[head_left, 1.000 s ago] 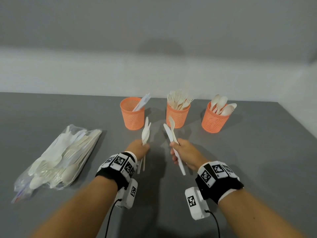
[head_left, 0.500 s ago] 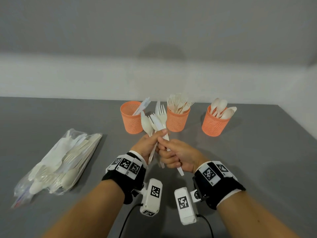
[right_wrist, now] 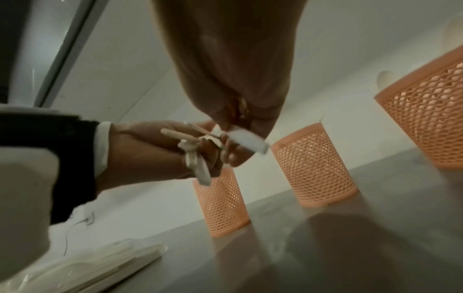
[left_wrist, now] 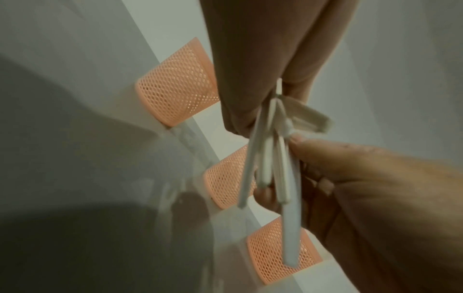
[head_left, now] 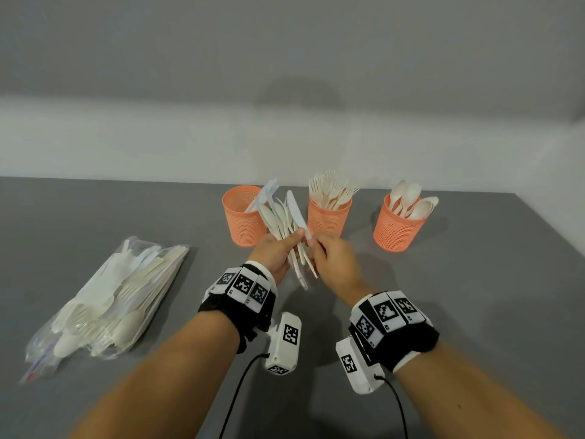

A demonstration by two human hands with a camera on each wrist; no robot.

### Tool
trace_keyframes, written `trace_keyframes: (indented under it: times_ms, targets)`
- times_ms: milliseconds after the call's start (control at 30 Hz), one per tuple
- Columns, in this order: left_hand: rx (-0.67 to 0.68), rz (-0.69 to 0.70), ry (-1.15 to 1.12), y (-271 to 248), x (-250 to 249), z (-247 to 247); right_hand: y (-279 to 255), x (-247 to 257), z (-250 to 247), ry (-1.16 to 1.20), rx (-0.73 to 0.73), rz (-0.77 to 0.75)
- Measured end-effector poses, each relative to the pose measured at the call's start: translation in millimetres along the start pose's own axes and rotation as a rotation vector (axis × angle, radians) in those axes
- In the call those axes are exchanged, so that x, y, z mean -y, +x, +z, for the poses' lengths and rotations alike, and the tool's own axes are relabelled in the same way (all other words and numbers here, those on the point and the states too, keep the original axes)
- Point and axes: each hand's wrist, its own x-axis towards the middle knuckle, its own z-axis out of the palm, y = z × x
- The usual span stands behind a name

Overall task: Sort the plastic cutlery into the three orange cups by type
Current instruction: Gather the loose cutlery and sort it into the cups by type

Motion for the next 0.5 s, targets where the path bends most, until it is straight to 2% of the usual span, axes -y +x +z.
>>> trace_keyframes:
  times_ms: [67,167,300,367,500]
  targets:
    - [-0.021,0.022,0.058,-2,-1,1,0,0,-1,0.029,0.016,0.039]
    - [-0.119,0.079,0.276,1,4,-1,5,4,-9,0.022,-0.020,0.043]
    - [-0.085,0.123,0.459,-4,5,0,18,26,-32,0.227,-0.101,0.029]
    - [-0.109,0.154,0.624,-7,4,1,25,38,-39,0.296,-0.133,-0.005]
    - [-0.232,0.251,0.880,-6,4,2,31,49,-27,0.265,-0.032,0.021]
